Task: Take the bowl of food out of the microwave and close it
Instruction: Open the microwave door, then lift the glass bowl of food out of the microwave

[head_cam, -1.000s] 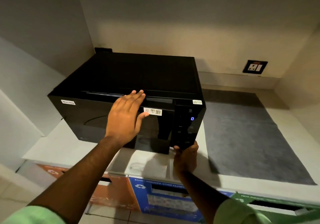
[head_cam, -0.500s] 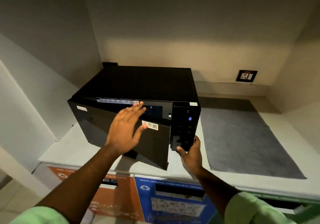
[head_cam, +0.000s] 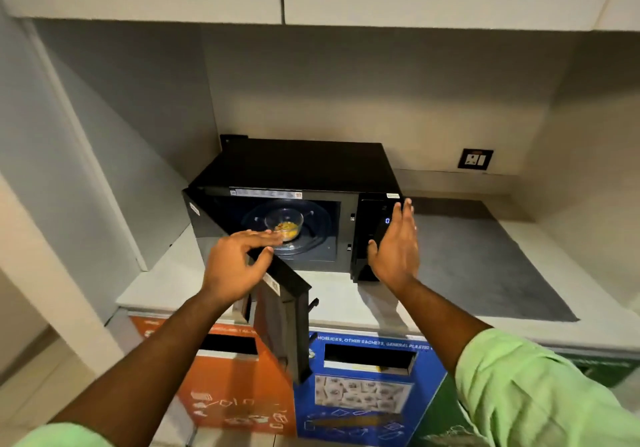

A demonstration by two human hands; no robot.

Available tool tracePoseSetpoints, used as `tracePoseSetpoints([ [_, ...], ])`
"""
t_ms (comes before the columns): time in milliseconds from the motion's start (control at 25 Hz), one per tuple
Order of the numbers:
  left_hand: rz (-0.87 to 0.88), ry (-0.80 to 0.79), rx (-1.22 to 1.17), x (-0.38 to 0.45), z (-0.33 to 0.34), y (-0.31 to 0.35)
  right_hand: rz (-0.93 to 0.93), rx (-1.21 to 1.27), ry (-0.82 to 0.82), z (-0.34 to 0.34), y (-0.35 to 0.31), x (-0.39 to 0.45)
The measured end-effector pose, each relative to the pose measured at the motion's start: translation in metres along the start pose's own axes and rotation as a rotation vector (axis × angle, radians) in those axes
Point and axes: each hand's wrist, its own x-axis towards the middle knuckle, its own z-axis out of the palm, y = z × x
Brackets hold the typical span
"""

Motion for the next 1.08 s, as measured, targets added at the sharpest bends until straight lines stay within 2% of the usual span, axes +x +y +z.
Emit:
tracePoseSetpoints([
  [160, -0.031, -0.147, 0.25, -0.008, -0.046, -0.009, -0.146, -0.208, -0.074, -0.02, -0.018, 0.004],
  [320, -0.148, -0.344, 0.237, -0.023, -0.08, -0.02, -0.144, -0.193, -0.15, -0.026, -0.033, 0.001],
  [440, -0.267, -0.476, 0.39, -0.015, -0.096, -0.021, -0.127, -0.192, -0.163, -0.03, -0.036, -0.001],
  [640, -0.541, -0.542, 0.715, -0.008, -0.094, -0.021, -0.12, -0.194, -0.149, -0.028, -0.038, 0.001],
  [800, -0.616, -0.476, 0.842, -0.014, -0.099, -0.04, -0.114, -0.17, -0.088, -0.019, -0.036, 0.001],
  [960, -0.537, -0.371, 0.896, -0.02, -0.082, -0.042, -0.079, -0.105, -0.004, -0.004, -0.039, -0.001],
  [1080, -0.541, -0.257, 0.964, -0.022, -0.062, -0.039, -0.043, -0.06, 0.037, 0.007, -0.042, -0.002],
])
